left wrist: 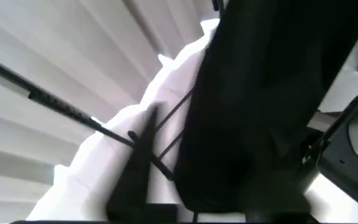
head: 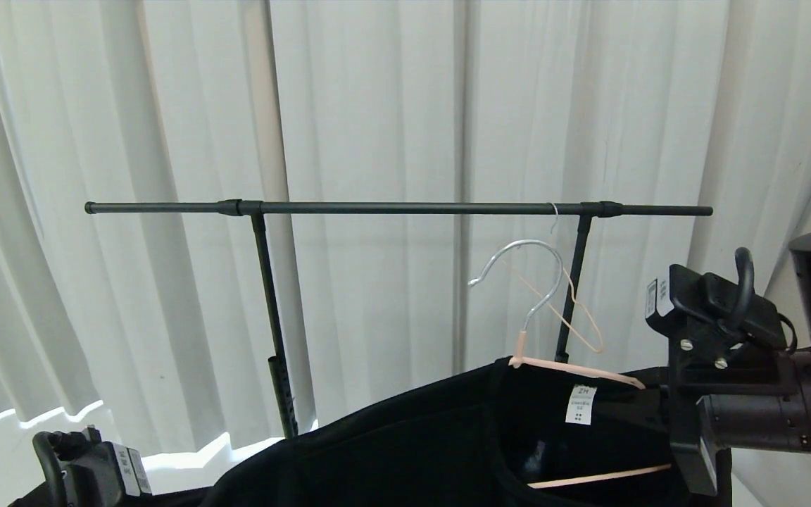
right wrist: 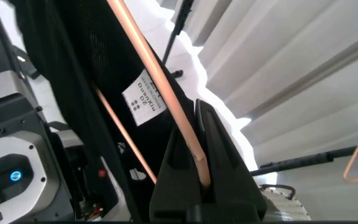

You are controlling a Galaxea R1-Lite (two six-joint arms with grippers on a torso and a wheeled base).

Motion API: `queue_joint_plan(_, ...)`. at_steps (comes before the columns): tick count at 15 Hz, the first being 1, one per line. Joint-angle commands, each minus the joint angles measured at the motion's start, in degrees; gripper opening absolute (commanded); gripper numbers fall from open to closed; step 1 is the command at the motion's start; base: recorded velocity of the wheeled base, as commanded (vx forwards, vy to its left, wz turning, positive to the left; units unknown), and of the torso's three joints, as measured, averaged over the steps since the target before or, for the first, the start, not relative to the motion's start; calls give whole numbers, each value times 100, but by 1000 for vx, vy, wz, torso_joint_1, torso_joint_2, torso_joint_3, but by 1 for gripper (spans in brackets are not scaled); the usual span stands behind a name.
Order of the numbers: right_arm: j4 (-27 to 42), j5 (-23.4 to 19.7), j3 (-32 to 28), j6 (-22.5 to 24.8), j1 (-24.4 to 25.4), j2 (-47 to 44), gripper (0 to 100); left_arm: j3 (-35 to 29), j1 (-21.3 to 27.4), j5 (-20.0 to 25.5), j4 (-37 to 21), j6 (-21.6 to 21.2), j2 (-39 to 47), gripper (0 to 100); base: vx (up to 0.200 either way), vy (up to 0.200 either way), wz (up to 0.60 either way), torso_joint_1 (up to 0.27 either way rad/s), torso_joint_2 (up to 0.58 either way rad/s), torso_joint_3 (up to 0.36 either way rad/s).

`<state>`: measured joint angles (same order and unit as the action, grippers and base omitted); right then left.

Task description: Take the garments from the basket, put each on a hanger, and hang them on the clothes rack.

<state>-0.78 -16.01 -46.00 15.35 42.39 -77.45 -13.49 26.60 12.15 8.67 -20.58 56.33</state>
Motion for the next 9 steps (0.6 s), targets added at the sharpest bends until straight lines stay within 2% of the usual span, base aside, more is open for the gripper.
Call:
queue_joint_plan(1,8,54,3,3,-99,2,0,-4,-384,-11,3,-8,27,0,0,0,0,0,0,0)
queue_joint_plan(5,8,194,3,3,-442,28,0,-4,-1456,-20,3,-60,62,0,0,0,0,0,0,0)
queue_joint_plan(6,8,194,3,-5,-495,54,0,-13,-1588,-20,3,-60,88,0,0,0,0,0,0,0)
queue_joint_plan(9,8,238,-6,-5,-521,37,0,-13,-1570,-11,3,-69,80,0,0,0,0,0,0,0)
